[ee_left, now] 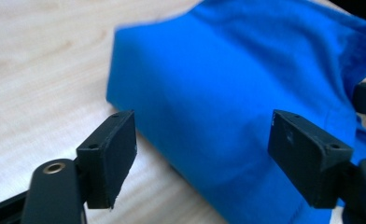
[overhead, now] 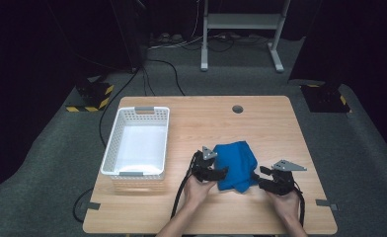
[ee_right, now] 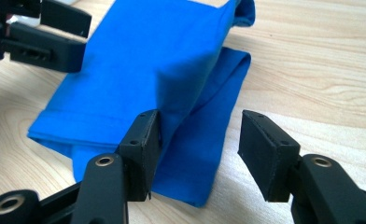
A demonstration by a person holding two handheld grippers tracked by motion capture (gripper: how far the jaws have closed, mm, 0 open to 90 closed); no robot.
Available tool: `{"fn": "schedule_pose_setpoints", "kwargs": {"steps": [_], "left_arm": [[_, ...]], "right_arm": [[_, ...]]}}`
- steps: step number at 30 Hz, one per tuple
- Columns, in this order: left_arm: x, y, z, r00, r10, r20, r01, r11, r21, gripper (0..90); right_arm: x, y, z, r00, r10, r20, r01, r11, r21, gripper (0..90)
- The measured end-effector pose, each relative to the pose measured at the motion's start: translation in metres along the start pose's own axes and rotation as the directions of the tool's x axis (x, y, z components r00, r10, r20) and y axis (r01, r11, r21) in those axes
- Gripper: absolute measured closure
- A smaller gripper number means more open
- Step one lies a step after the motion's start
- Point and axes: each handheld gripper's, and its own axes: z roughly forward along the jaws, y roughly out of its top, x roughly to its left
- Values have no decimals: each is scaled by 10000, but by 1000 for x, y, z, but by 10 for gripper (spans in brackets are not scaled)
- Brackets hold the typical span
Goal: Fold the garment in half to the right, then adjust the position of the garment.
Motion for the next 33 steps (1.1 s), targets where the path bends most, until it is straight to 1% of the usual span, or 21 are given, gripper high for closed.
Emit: {"fn": "schedule_pose_setpoints", "kwargs": {"steps": [3,5,7,9,10,11,12,15,16,20,21,22,23,26,27,29,31,32,33], "left_arm": [[-6,-6,2,10000,-68,-15,68,10000,5,222],[-9,-9,3,10000,-67,13,67,10000,2,219],[-11,-12,6,10000,-25,-33,25,10000,13,218],[-11,-14,9,9998,68,-173,-65,9999,142,219],[-11,-15,12,9996,88,-286,-82,9997,214,219],[-10,-16,14,9996,-5,-273,13,9996,295,220],[-9,-17,15,9997,-139,-218,146,9992,363,220],[-8,-17,15,9996,-80,-276,89,9994,339,220],[-7,-18,15,9993,8,-364,5,9994,347,220],[-5,-18,14,9990,40,-442,-25,9994,337,235],[-5,-18,13,9988,67,-482,-50,9993,359,243],[-5,-18,13,9985,97,-542,-76,9992,380,246],[-2,-19,12,9981,144,-597,-122,9993,359,249],[-1,-19,12,9978,114,-660,-93,9994,330,257],[1,-19,11,9968,207,-766,-179,9992,360,263],[3,-19,10,9962,261,-834,-232,9991,366,264],[7,-21,9,9954,180,-939,-152,9994,302,270],[10,-22,7,9941,167,-1069,-138,9995,282,277],[10,-22,7,9941,167,-1069,-138,9995,282,279]], "right_arm": [[-3,-2,2,10000,-17,64,16,9999,165,479],[-6,-5,4,10000,-25,51,23,9992,406,478],[-7,-7,7,9998,-130,163,120,9979,630,478],[-8,-9,11,9993,-288,243,264,9955,915,477],[-8,-9,11,9993,-288,243,264,9955,915,477],[-8,-9,14,9989,-384,268,355,9941,1022,476],[-7,-9,15,9985,-475,290,444,9941,994,479],[-4,-9,17,9972,-665,352,625,9928,1023,481],[-3,-9,18,9962,-759,425,715,9927,975,481],[-1,-8,20,9958,-781,475,733,9928,948,481],[1,-7,21,9954,-831,484,778,9918,1017,480],[4,-6,23,9936,-1015,488,958,9895,1082,480],[5,-5,24,9926,-1104,500,1044,9885,1095,480],[8,-4,28,9916,-1196,493,1137,9874,1099,480],[11,-2,31,9901,-1293,537,1227,9861,1123,481],[13,-1,33,9898,-1327,514,1264,9856,1121,481],[15,1,36,9893,-1373,488,1314,9855,1074,481],[18,2,40,9895,-1355,495,1296,9857,1074,481],[18,2,40,9895,-1355,495,1296,9857,1074,481]]}}
